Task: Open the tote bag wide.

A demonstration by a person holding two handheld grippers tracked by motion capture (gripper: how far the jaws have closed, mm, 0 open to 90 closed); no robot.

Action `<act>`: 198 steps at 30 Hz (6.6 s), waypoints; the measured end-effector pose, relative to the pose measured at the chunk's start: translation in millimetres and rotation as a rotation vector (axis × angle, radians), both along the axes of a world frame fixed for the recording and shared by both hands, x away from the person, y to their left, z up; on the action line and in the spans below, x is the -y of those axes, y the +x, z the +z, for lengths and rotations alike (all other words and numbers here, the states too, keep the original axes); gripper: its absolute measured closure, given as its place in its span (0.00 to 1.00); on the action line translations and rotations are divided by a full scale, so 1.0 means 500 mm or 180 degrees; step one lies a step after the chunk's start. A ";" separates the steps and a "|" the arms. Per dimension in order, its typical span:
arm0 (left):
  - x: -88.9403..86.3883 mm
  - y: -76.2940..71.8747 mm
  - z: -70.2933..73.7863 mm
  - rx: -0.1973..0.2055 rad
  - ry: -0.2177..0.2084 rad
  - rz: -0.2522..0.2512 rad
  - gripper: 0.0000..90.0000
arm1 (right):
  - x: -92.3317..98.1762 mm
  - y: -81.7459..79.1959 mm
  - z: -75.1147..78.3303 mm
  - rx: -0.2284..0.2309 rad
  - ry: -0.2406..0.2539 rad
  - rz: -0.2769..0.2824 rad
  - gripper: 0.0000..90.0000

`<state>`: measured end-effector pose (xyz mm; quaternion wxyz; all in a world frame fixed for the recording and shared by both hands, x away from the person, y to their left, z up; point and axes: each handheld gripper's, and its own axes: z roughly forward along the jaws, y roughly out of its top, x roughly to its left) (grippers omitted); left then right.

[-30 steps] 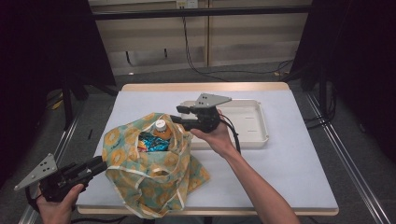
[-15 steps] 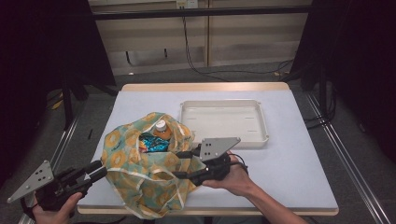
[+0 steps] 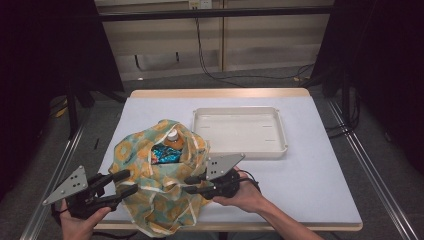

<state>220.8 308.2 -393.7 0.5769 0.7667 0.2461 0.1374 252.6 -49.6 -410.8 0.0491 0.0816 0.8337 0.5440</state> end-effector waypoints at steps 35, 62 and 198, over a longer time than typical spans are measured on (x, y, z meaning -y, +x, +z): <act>-0.051 0.114 0.050 -0.0133 -0.0291 0.0116 0.99 | -0.084 0.247 0.154 0.0132 0.0607 -0.0610 1.00; -0.127 0.198 -0.028 -0.0594 -0.0380 0.0519 1.00 | -0.001 0.195 0.053 0.0135 0.0297 -0.0717 0.74; -0.092 -0.020 -0.105 -0.0624 -0.0050 -0.0188 0.76 | 0.042 0.025 -0.025 -0.0423 0.0216 -0.0364 0.60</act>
